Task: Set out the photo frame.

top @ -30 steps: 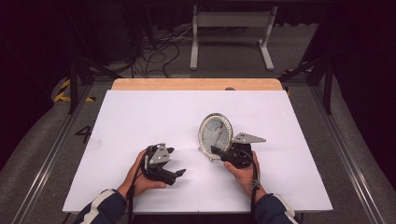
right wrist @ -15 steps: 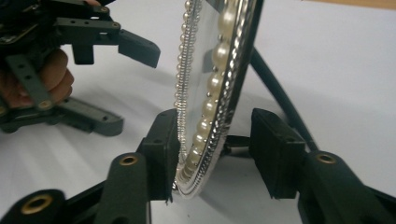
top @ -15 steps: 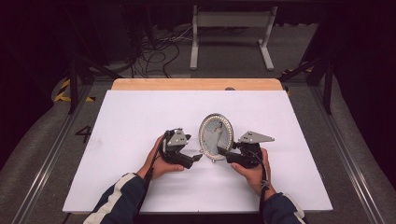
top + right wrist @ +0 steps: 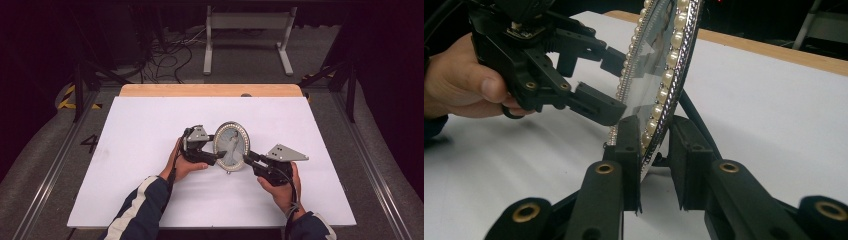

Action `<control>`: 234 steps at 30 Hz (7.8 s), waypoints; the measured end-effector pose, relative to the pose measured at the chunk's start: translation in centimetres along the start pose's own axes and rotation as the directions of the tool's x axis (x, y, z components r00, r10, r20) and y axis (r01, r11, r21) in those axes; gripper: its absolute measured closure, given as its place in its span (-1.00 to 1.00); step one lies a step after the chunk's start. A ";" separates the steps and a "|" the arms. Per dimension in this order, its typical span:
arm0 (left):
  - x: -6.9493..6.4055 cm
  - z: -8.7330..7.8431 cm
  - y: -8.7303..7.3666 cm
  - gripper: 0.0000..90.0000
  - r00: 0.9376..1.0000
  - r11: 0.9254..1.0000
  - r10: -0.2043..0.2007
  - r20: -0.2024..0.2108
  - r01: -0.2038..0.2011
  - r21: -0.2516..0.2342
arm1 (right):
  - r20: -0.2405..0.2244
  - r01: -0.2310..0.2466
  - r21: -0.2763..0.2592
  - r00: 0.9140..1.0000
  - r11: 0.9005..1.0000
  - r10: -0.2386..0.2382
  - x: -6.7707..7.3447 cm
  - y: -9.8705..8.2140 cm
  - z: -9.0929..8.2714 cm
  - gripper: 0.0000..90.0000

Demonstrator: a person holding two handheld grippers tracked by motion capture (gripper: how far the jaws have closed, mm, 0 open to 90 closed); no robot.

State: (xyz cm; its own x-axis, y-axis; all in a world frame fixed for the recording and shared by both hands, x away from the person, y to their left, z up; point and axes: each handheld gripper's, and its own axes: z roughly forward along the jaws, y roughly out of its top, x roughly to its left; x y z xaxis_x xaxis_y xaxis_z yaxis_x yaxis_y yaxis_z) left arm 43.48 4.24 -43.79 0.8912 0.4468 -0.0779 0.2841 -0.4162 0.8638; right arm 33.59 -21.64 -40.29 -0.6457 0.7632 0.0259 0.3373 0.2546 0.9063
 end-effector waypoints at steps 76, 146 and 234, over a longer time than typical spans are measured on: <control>-0.3 -5.0 -0.8 0.53 0.992 0.994 0.102 -0.080 -0.098 0.050 | 0.121 -0.029 -0.060 0.992 0.998 0.037 -0.4 0.8 1.5 0.90; -1.8 -6.3 -2.7 0.18 0.984 0.995 0.096 -0.147 -0.096 0.008 | 0.123 0.101 0.045 0.987 0.994 -0.106 -0.2 -0.4 2.0 0.47; -0.6 -20.3 -14.7 -0.74 0.934 0.993 -0.033 -0.356 0.073 0.098 | 0.221 0.084 0.145 0.968 0.986 -0.115 -4.3 -7.2 -5.6 -0.63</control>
State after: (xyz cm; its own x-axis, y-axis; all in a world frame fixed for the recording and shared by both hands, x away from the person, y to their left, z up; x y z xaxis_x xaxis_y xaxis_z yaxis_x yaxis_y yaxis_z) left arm 31.62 26.17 -46.39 0.6972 0.7129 0.0755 0.3813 -0.4578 0.8031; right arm 30.10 -30.10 -44.60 -0.5124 0.8413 -0.1723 0.3780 0.4012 0.8343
